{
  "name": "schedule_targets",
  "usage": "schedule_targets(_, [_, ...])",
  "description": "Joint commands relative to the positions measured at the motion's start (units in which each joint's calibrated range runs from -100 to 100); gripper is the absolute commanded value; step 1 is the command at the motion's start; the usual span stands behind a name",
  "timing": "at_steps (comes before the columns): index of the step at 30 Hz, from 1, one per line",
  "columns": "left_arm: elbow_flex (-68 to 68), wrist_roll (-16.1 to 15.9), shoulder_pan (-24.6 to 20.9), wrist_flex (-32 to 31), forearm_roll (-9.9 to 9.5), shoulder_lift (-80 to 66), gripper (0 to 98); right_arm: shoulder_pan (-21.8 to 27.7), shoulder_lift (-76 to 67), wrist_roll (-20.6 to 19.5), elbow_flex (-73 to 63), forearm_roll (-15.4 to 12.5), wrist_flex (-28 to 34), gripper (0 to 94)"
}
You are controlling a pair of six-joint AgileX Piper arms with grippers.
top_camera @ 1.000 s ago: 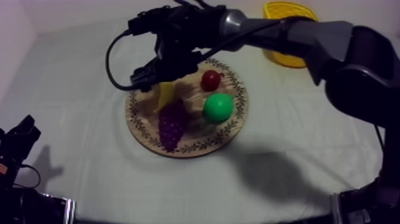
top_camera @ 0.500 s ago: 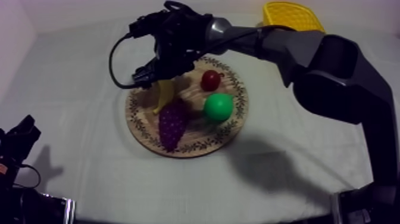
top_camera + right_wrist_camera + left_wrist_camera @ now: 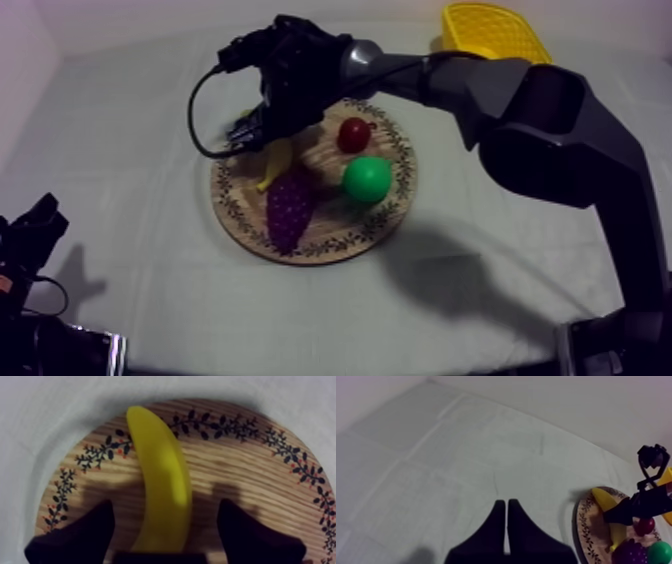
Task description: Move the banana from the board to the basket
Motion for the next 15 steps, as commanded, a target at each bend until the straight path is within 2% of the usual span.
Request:
schedule_targets(1, [0.0,0.0,0.0,0.0,-0.03,0.0,0.1,-0.1,0.2,0.1,0.3,0.2,-0.2,49.7])
schedule_targets(9, [0.0,0.0,0.0,0.0,-0.03,0.0,0.1,0.3,1.1,1.3,0.6,0.2,-1.5,33.2])
schedule_targets(15, [0.0,0.0,0.0,0.0,-0.03,0.0,0.1,0.7,0.8,2.4,0.8,-0.6,-2.0,26.3])
